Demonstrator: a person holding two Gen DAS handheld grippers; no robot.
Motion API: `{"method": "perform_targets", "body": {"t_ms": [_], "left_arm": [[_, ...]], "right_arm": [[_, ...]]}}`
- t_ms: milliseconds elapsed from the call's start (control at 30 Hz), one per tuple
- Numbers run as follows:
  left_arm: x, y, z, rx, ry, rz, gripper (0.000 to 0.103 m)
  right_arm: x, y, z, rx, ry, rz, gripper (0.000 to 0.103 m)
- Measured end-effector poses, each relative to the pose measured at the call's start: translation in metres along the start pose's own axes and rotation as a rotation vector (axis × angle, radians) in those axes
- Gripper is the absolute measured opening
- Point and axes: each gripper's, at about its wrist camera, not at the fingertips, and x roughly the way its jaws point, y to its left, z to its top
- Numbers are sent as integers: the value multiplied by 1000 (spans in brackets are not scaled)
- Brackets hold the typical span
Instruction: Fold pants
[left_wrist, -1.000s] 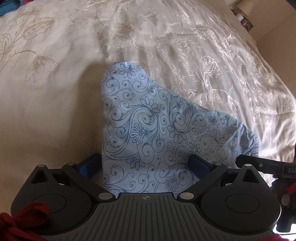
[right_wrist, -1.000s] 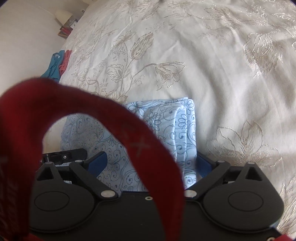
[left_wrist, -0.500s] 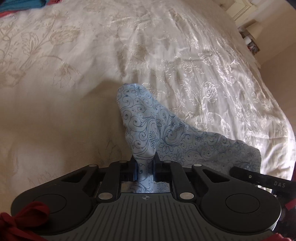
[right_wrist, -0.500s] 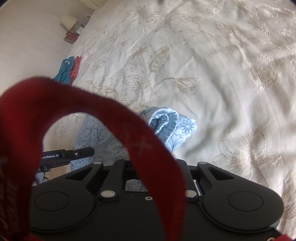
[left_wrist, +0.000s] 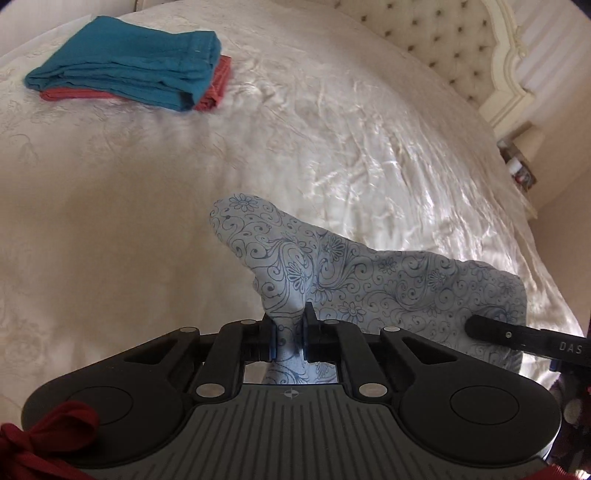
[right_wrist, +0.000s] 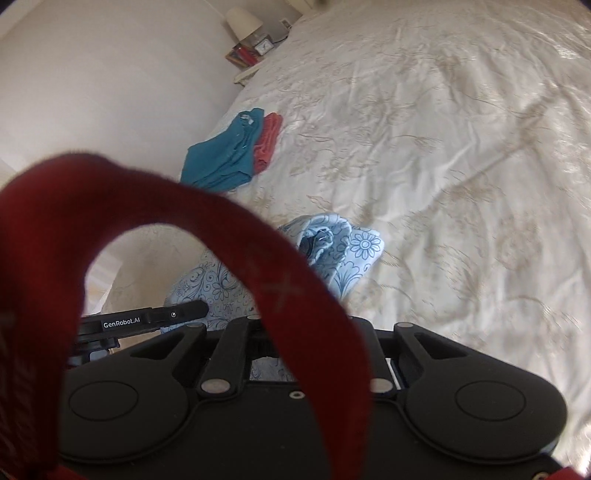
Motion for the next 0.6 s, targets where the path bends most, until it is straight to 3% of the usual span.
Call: {"method": "perform_targets", "body": {"t_ms": [67,100,133,200,267,433,600], "left_arm": [[11,15,5,-27,12,50,17],[18,25,5,-49,25,98,17],[24,33,5,-66,34,145,17],[29,44,1,-74,43,210,17],[24,51,-1,-75,38,218,17],[16,46,-7,-24,28,193,17],[35,36,-16,33,76,149,17]], "right_arm": [[26,3,10,-34,5,-35,32],[42,-1,13,-39,12,-94,36],[56,-6,15,-29,22,-154,47],[74,-16,16,-24,38,-290,47],[75,-21,13,-18,25,-339,47],[49,-3,-3,-63,-39,-294,42],[70,28,-27,-196,30,-250,35]]}}
